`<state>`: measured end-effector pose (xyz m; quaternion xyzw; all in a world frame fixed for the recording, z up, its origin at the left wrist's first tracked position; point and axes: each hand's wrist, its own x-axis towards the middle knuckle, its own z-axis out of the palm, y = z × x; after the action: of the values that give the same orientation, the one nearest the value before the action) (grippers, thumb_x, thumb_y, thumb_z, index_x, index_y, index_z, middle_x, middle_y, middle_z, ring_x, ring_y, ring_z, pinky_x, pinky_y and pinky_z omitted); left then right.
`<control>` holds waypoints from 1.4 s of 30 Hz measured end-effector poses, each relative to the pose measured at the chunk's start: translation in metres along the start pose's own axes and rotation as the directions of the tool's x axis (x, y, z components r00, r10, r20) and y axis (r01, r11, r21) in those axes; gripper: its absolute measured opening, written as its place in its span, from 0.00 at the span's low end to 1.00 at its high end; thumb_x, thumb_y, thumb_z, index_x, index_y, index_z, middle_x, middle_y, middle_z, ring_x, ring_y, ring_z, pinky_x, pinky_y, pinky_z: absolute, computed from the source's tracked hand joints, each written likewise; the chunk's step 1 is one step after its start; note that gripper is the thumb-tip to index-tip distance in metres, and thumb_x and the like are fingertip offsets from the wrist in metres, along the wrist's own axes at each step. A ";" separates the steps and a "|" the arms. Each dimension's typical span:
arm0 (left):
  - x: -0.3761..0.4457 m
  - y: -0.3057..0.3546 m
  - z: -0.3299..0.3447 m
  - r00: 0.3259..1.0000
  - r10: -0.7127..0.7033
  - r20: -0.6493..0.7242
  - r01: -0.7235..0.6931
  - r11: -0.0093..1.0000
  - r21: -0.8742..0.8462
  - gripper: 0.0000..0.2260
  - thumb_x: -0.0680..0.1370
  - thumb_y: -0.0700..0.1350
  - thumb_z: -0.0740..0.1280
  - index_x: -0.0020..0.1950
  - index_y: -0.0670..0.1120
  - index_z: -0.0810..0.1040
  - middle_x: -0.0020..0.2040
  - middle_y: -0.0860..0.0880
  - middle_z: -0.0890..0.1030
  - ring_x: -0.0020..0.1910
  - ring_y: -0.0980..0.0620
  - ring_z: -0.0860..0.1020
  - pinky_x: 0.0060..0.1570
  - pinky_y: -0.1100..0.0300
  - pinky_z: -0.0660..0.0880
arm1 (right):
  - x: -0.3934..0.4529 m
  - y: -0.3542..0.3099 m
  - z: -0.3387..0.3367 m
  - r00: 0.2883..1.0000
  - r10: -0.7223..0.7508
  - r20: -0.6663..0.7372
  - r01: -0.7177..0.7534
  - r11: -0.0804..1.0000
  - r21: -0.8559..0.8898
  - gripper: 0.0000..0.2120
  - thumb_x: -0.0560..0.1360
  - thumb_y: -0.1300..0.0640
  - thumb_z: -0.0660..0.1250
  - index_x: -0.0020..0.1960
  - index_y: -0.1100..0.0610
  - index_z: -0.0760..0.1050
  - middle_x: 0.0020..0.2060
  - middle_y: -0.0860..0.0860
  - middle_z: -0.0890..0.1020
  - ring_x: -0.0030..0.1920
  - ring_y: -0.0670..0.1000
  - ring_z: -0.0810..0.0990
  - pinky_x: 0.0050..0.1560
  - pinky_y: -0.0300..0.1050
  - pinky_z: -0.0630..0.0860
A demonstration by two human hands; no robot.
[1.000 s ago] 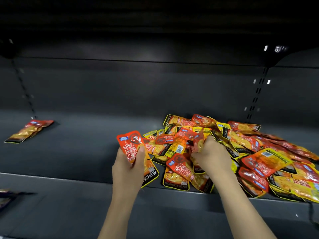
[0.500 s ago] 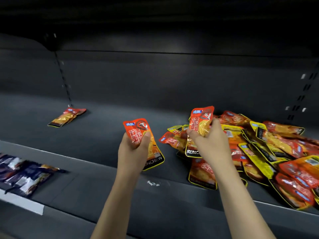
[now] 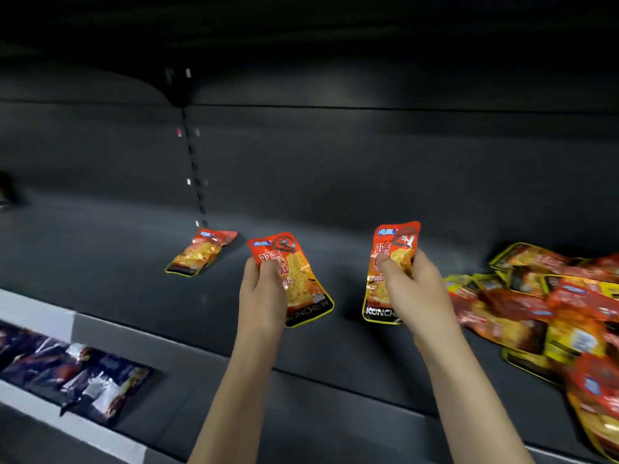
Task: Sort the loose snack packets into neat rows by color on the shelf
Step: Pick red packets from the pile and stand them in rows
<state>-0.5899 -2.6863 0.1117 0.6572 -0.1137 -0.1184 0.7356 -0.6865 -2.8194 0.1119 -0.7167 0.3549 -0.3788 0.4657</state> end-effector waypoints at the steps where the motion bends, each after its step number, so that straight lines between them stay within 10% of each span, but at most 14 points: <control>1: 0.013 0.003 -0.011 1.000 -0.009 0.006 0.009 1.000 0.000 0.08 0.79 0.44 0.53 0.42 0.48 0.70 0.36 0.51 0.71 0.34 0.54 0.71 0.34 0.60 0.66 | 0.001 -0.006 0.016 1.000 0.016 -0.002 -0.016 1.000 0.020 0.06 0.76 0.51 0.63 0.46 0.53 0.75 0.43 0.48 0.81 0.46 0.51 0.80 0.50 0.49 0.76; 13: 0.156 0.023 -0.140 1.000 0.020 0.003 -0.020 0.998 0.055 0.03 0.81 0.45 0.59 0.53 0.49 0.69 0.45 0.53 0.76 0.41 0.60 0.73 0.37 0.63 0.67 | 0.008 -0.059 0.171 0.999 0.053 0.004 -0.052 0.994 -0.094 0.06 0.74 0.53 0.66 0.44 0.56 0.76 0.39 0.50 0.83 0.41 0.52 0.81 0.47 0.50 0.78; 31: 0.203 0.012 -0.177 0.981 0.042 0.191 -0.119 0.903 0.412 0.09 0.74 0.44 0.70 0.44 0.38 0.80 0.42 0.39 0.83 0.41 0.41 0.81 0.43 0.55 0.73 | 0.003 -0.053 0.195 0.983 0.044 0.177 0.012 0.953 -0.303 0.05 0.78 0.55 0.59 0.49 0.57 0.70 0.43 0.49 0.77 0.39 0.43 0.73 0.34 0.34 0.66; 42: 0.246 0.001 -0.164 0.949 -0.072 0.308 -0.195 0.630 0.751 0.09 0.72 0.50 0.73 0.37 0.47 0.78 0.46 0.45 0.84 0.47 0.48 0.82 0.49 0.54 0.77 | 0.001 -0.050 0.195 0.983 0.143 0.116 -0.100 0.945 -0.311 0.04 0.76 0.56 0.66 0.48 0.56 0.76 0.44 0.50 0.81 0.46 0.51 0.80 0.41 0.43 0.73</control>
<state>-0.3045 -2.6111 0.0978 0.8772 -0.2895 -0.1339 0.3589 -0.5080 -2.7269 0.1047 -0.7808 0.4197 -0.2399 0.3957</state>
